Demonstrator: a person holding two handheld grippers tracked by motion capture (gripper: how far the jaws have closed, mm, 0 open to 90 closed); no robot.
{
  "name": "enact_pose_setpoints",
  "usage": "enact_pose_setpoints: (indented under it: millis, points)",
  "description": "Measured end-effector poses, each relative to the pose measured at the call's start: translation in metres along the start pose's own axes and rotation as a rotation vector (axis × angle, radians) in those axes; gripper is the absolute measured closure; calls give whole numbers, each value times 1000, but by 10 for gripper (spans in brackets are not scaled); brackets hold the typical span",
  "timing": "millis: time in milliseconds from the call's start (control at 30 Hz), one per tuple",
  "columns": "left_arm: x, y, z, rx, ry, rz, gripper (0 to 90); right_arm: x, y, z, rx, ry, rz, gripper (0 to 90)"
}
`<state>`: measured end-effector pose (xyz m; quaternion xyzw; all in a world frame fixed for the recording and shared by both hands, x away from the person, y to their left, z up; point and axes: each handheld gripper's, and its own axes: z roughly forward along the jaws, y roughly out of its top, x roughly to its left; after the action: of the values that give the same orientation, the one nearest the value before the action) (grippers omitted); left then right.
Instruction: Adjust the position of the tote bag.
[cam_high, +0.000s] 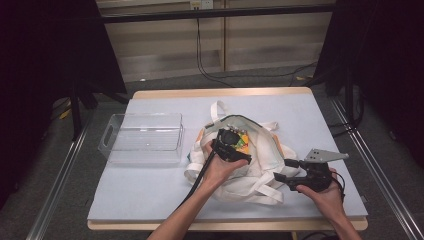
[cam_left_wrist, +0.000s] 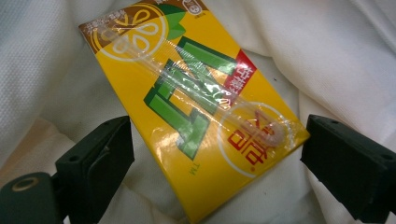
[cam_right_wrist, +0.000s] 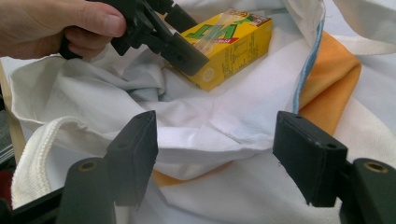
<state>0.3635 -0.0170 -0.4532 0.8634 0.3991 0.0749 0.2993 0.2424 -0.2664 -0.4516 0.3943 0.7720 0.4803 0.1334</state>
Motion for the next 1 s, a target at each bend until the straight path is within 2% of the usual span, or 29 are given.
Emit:
enact_pose_setpoints:
  millis: [67, 133, 200, 300, 367, 567, 700, 733, 800, 833, 1000]
  points:
    - [-1, 1, 1, -9, 1, -14, 85, 0, 0, 0, 0, -2, -1, 310]
    - [-3, 1, 1, -16, 13, -4, 82, 0, 0, 0, 2, 0, 2, 310]
    - [-2, 1, 1, -2, 17, -1, 78, 0, 0, 0, 1, 0, -1, 309]
    - [0, 1, 3, 1, -3, -19, 82, -1, 0, 0, 0, 1, -2, 309]
    - [0, 0, 3, -15, -2, -23, 104, -1, 0, 0, 2, 3, -1, 310]
    - [3, -1, -1, -6, -9, -49, 177, 0, 0, 0, 3, 2, -1, 313]
    - [4, 0, -8, -13, -5, -23, 201, -1, 0, 0, 2, 5, -1, 313]
    - [4, 1, -11, -22, -3, -22, 211, -1, 0, -1, 1, 6, 2, 314]
    - [7, 3, -17, -35, -30, -30, 227, -1, 0, -1, 0, 6, 2, 313]
    - [8, 4, -20, -38, -23, -22, 236, -1, 0, -1, 0, 6, 3, 313]
    - [11, 6, -26, -34, -39, -19, 255, -1, 2, -1, -6, 3, 1, 313]
